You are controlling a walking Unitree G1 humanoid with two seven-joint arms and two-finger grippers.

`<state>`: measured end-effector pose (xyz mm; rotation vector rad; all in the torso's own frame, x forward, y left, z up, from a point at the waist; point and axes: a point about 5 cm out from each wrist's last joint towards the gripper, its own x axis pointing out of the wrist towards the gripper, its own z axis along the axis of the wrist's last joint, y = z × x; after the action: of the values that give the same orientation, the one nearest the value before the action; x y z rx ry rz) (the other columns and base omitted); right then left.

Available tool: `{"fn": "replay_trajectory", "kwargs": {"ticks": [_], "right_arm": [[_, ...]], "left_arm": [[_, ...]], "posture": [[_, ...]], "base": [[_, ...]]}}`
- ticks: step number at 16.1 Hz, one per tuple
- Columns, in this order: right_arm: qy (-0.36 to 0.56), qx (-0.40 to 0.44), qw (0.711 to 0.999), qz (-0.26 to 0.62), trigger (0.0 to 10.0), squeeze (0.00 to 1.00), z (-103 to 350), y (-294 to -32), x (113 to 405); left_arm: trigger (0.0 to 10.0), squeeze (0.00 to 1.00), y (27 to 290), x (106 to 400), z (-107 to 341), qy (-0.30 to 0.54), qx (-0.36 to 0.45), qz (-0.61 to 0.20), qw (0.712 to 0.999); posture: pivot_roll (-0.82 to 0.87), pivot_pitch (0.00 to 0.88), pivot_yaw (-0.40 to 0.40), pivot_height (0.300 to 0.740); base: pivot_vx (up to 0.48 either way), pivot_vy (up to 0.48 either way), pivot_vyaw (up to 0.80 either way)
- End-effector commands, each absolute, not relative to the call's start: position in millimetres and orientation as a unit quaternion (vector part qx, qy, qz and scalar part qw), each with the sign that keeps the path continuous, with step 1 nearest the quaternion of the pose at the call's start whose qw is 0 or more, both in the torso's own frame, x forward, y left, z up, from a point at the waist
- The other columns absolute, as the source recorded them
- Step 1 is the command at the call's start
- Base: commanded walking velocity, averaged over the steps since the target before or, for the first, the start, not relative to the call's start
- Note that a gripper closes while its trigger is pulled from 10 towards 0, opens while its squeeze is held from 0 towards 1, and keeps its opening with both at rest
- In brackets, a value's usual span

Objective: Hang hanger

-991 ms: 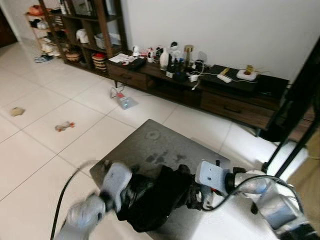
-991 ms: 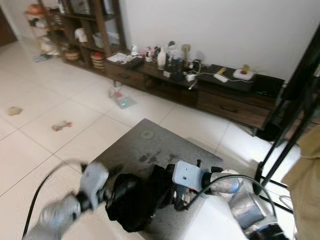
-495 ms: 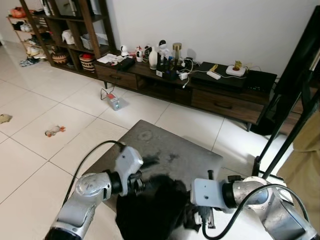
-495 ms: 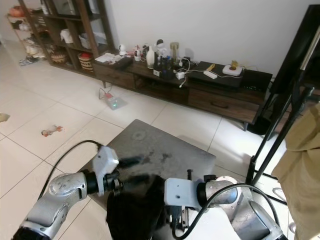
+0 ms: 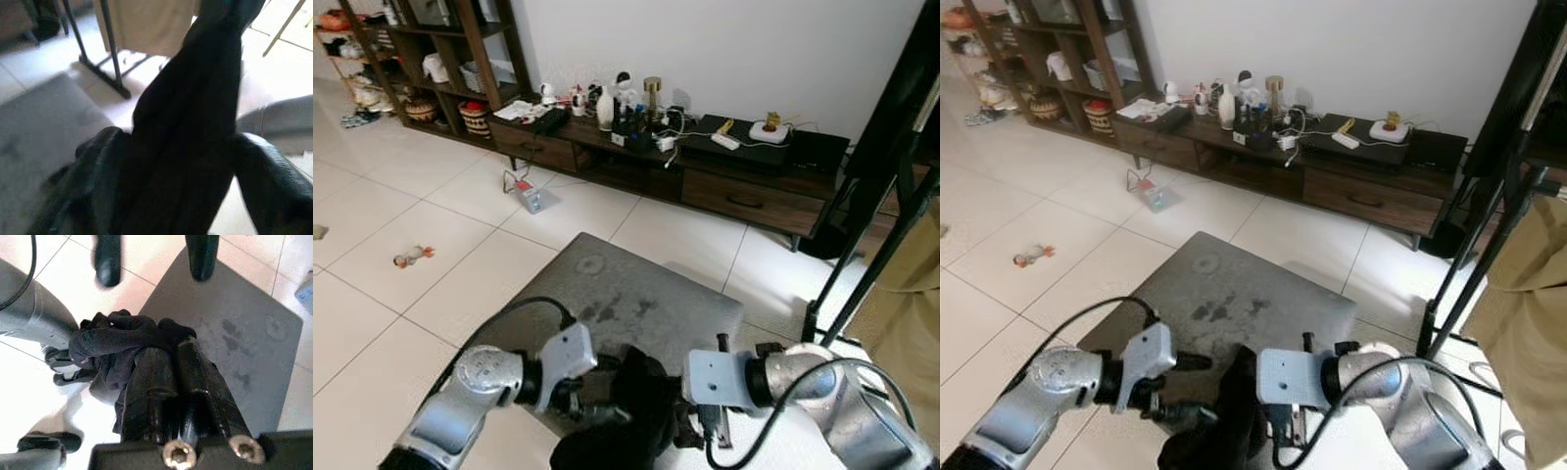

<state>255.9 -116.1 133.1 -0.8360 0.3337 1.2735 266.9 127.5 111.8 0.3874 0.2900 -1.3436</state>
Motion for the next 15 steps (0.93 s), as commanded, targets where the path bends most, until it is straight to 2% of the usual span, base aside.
{"fn": "replay_trajectory", "kwargs": {"ticks": [1, 6, 7, 8, 13, 14, 15], "right_arm": [[0.136, -0.376, 0.711, 0.579, 0.0, 0.0, 138.1, -110.1, 256.6], [0.129, -0.377, 0.706, 0.586, 0.0, 0.0, 141.7, -105.7, 255.7], [0.128, -0.377, 0.705, 0.587, 0.0, 0.0, 142.3, -104.6, 255.6], [0.126, -0.377, 0.705, 0.588, 0.0, 0.0, 143.2, -103.2, 255.5], [0.115, -0.377, 0.705, 0.589, 0.0, 0.0, 148.1, -100.3, 255.2], [0.114, -0.377, 0.705, 0.589, 0.0, 0.0, 148.8, -99.4, 255.4], [0.113, -0.377, 0.705, 0.589, 0.0, 0.0, 149.1, -99.1, 255.4]], "left_arm": [[10.0, 1.0, 118.4, 267.6, 117.1, 0.103, 0.188, -0.617, 0.757], [10.0, 1.0, 104.9, 271.1, 115.5, 0.102, 0.198, -0.62, 0.752], [10.0, 0.1, 102.3, 274.0, 111.3, 0.101, 0.216, -0.612, 0.754], [10.0, 0.0, 101.5, 276.2, 108.5, 0.102, 0.226, -0.604, 0.757], [10.0, 0.0, 96.5, 282.3, 106.8, 0.099, 0.221, -0.596, 0.766], [4.5, 0.0, 95.3, 284.2, 105.1, 0.1, 0.225, -0.593, 0.766], [1.3, 0.0, 94.7, 284.6, 104.6, 0.1, 0.222, -0.593, 0.767]], "posture": [[-0.03, 0.106, 0.05, 0.74], [-0.04, 0.107, 0.048, 0.74], [-0.04, 0.108, 0.049, 0.74], [-0.04, 0.108, 0.049, 0.74], [-0.04, 0.11, 0.049, 0.74], [-0.04, 0.11, 0.049, 0.74], [-0.04, 0.11, 0.05, 0.74]], "base": [[0.0, 0.0, 0.0], [0.0, 0.0, 0.0], [0.0, 0.0, 0.0], [0.0, 0.0, 0.0], [0.0, 0.0, 0.0], [0.0, 0.0, 0.0], [0.0, 0.0, 0.0]]}}
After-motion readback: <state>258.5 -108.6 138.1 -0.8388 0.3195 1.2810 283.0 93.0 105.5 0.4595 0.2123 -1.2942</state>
